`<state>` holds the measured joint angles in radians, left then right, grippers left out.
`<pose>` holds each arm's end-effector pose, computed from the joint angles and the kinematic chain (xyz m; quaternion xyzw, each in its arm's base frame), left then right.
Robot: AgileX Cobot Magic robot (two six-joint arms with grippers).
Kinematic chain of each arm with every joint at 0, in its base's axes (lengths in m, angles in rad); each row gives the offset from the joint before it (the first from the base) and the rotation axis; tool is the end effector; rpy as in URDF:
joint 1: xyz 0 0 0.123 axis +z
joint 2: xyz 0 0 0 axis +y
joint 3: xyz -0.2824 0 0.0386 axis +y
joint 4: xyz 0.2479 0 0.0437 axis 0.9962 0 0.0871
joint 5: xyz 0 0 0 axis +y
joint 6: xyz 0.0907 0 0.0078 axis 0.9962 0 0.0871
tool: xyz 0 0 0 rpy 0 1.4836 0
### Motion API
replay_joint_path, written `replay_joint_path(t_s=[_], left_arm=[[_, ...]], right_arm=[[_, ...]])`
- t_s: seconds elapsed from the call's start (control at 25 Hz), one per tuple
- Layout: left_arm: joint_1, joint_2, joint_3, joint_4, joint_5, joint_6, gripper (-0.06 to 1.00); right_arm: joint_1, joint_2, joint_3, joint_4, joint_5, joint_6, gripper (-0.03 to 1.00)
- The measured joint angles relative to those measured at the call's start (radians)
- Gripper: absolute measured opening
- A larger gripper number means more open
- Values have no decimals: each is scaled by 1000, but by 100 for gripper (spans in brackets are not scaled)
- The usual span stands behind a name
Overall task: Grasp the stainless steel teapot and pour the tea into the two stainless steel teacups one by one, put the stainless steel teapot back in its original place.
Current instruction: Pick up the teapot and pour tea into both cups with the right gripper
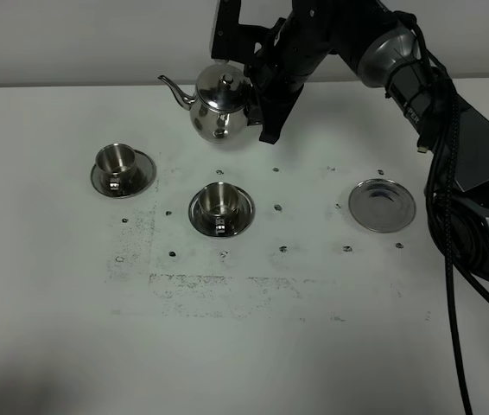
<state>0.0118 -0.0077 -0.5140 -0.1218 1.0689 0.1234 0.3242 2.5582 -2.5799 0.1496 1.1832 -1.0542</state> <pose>-0.0083 -0.0098 0.2808 0.0506 0.8466 -0.0251 0.5292 0.5145 0.1862 0.2162 -0.6067 0.7526 -0.0183 0.2553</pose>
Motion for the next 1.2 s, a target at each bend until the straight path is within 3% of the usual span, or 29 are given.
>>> replay_joint_path(t_s=[0.4, 0.76, 1.2], left_arm=[[0, 0, 0, 0, 0, 0, 69], [0, 0, 0, 0, 0, 0, 69], [0, 0, 0, 0, 0, 0, 69]], right_arm=[[43, 35, 0, -28, -81, -31, 18], [51, 67, 0, -62, -124, -159, 18], [81, 74, 0, -117, -210, -238, 18]])
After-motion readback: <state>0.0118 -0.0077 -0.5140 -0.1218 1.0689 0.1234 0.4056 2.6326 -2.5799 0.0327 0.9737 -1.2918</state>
